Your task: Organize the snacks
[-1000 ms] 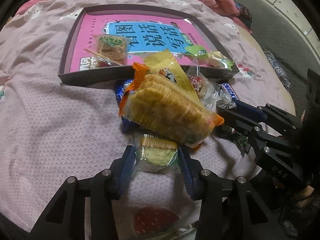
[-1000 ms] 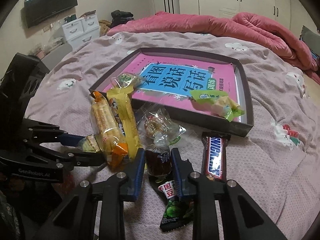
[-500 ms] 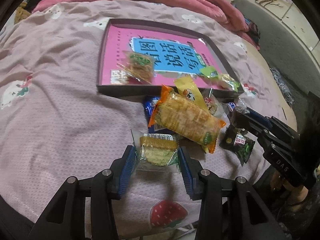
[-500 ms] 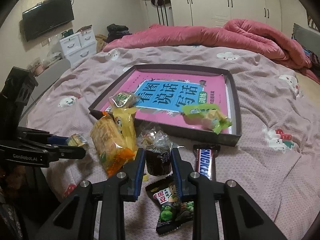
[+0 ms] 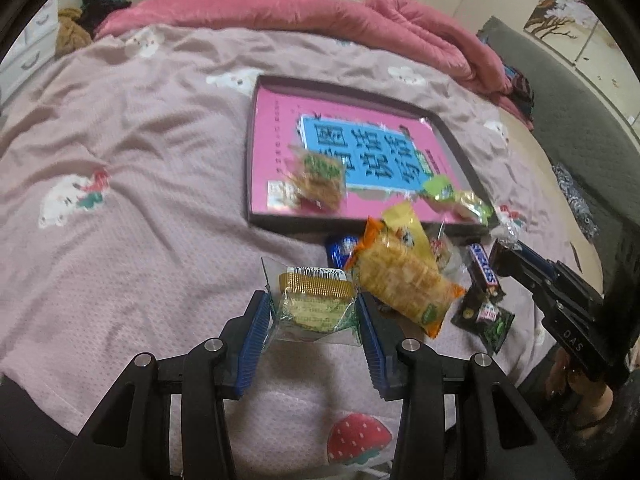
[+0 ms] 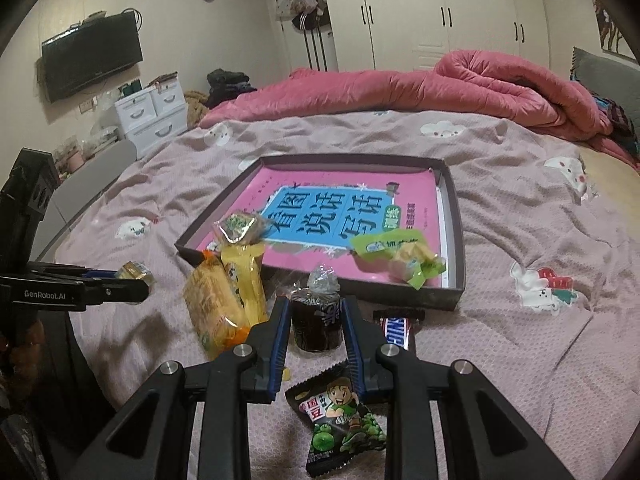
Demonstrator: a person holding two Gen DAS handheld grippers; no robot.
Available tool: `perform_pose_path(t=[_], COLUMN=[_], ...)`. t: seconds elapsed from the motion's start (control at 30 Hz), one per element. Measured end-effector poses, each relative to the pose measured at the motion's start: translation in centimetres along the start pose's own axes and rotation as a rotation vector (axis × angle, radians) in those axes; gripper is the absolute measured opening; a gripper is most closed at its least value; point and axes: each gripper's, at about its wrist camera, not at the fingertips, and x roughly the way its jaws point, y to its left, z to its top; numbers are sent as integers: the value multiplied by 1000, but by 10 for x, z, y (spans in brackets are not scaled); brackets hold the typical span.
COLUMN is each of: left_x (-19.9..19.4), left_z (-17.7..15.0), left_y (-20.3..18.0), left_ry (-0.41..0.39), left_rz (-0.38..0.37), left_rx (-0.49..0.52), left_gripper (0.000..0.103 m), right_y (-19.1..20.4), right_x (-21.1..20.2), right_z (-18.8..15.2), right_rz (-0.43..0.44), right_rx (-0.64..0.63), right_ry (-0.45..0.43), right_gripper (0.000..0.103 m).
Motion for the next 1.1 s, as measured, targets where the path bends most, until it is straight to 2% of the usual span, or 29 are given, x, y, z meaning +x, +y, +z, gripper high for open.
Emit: perform_pose_path(t=[0.73,1.1], left_x=[-17,-4], left_z=[31,44], left_y=[2,14], left_ry=[-156,-178], left_rz=[36,71], left_rx=[13,-6], left_gripper=[46,46], right_y=[-3,-6], right_x=[-6,-5], right_z=[15,26], right_rz=[-34,-63], right_rx=[28,49], right_ry=[-66,-104], right_gripper=[27,27])
